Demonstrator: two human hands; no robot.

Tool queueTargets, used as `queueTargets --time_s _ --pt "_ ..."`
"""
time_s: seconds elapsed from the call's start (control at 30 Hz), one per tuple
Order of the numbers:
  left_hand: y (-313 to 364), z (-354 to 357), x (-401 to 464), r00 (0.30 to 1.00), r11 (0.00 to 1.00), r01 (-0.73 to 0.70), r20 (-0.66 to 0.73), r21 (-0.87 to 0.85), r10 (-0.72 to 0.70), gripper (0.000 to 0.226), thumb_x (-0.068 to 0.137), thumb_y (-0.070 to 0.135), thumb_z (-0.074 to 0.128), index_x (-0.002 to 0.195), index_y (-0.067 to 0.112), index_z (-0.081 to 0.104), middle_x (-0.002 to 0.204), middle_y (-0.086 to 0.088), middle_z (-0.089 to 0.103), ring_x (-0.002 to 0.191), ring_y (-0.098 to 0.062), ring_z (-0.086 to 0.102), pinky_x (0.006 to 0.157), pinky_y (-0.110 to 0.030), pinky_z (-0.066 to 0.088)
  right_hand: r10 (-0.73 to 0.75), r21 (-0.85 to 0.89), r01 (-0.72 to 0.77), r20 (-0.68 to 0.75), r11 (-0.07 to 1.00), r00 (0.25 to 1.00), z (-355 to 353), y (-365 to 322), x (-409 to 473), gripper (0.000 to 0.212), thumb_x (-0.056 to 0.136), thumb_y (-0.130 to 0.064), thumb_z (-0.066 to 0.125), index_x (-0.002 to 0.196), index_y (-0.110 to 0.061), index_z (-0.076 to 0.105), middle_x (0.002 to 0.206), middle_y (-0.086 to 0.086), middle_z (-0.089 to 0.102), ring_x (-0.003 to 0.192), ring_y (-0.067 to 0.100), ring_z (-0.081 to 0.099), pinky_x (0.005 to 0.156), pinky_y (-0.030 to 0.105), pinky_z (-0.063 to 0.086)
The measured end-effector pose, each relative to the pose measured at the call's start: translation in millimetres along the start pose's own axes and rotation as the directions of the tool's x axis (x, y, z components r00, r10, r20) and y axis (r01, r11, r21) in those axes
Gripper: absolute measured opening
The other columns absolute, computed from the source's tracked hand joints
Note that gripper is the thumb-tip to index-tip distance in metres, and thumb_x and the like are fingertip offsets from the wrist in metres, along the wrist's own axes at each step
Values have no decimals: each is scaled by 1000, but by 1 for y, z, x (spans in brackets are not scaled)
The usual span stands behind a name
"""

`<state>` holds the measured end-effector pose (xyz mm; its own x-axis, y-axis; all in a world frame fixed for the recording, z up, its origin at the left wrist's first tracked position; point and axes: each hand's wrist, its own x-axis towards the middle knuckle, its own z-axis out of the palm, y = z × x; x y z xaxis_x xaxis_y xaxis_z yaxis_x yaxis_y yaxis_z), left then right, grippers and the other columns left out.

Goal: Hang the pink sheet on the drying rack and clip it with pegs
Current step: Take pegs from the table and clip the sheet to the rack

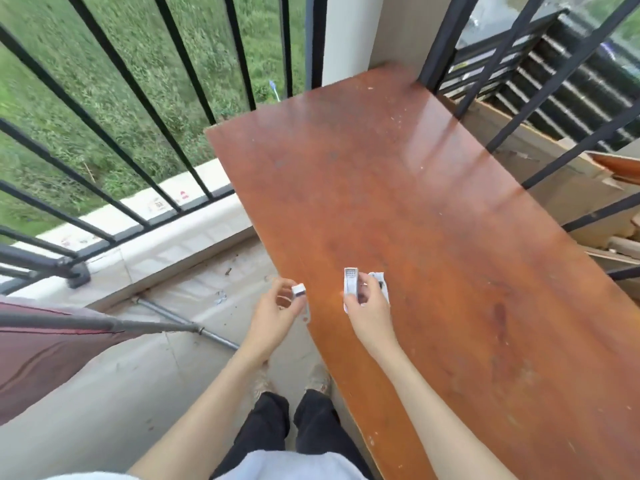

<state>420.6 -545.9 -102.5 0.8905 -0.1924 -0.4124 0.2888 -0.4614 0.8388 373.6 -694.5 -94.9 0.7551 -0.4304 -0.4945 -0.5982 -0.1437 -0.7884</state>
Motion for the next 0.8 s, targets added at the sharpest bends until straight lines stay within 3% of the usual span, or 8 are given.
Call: queueTargets --time_s 0.07,0.17,0.23,0.37,0.43,0.57,0.7,0.8 --pt "13 -28 -7 998 986 27 -59 -166 -37 14 85 11 63 79 21 56 74 5 59 71 -15 57 72 -25 49 -4 142 -11 100 990 995 17 -29 -6 24 90 -3 38 106 -12 54 83 3 61 69 12 55 68 27 44" --pt "25 -78 -18 983 936 -12 -173 -350 -52 12 85 8 63 78 17 58 73 2 63 68 -13 61 60 -14 51 24 508 -152 249 848 968 49 -70 -12 29 83 8 28 90 -3 53 61 7 52 50 14 55 53 29 52" --pt "26 -115 -27 970 901 -38 -233 -432 -71 3 85 9 63 85 11 61 78 -3 65 71 -13 63 60 -13 52 37 603 -251 343 758 939 74 -92 -15 23 87 0 30 81 -8 51 51 6 48 46 18 49 46 28 49" --pt "17 -185 -50 918 833 -114 -378 -541 -120 6 86 9 62 91 5 62 79 -5 68 69 -12 66 64 -17 54 -136 399 -146 599 905 789 133 -135 -24 25 90 -37 53 86 -12 50 47 -3 43 41 12 38 44 23 34" --pt "12 -215 -63 884 809 -169 -450 -563 -128 4 85 10 63 89 8 63 78 -2 70 68 -10 67 62 -16 53 -234 313 -4 719 950 654 165 -156 -36 31 80 -36 68 92 -11 54 50 -7 44 42 10 37 44 22 33" --pt "-5 -260 -83 798 779 -264 -583 -569 -155 4 85 11 64 87 9 67 77 -1 73 71 -10 69 61 -15 51 -332 215 297 837 930 435 220 -182 -58 24 77 -32 67 89 -11 63 51 -11 45 46 7 39 48 21 37" --pt "-19 -291 -93 702 790 -325 -692 -520 -167 4 85 15 64 86 17 68 75 5 73 68 -4 67 62 -12 49 -383 230 411 857 882 343 264 -198 -67 20 89 -25 60 70 -22 61 50 -12 45 46 5 40 48 18 37" --pt "-21 -310 -99 509 873 -336 -848 -354 -148 7 84 20 65 89 26 65 84 9 70 76 1 65 67 -10 47 -421 245 461 845 853 329 287 -223 -74 30 87 -40 54 71 -14 51 56 -5 49 50 11 42 56 27 38"
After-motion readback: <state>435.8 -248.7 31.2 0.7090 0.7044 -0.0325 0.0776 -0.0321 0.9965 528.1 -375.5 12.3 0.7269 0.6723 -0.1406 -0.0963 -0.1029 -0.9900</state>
